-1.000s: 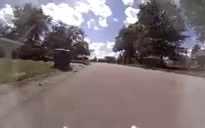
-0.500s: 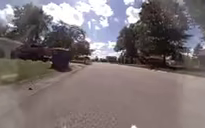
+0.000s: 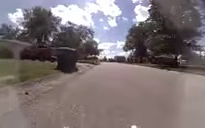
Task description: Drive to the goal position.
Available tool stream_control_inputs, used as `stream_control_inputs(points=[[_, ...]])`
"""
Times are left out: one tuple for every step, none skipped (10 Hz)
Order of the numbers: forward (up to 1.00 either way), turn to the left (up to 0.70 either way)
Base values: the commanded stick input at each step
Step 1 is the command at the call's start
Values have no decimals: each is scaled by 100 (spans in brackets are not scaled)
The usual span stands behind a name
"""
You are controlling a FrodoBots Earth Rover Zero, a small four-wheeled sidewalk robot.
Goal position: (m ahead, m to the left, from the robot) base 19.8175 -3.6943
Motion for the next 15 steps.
stream_control_inputs(points=[[85, 0], [85, 0], [85, 0], [85, 0], [85, 0], [85, 0], [85, 0], [85, 0], [85, 0], [85, 0], [85, 0], [85, 0], [85, 0], [85, 0], [85, 0]])
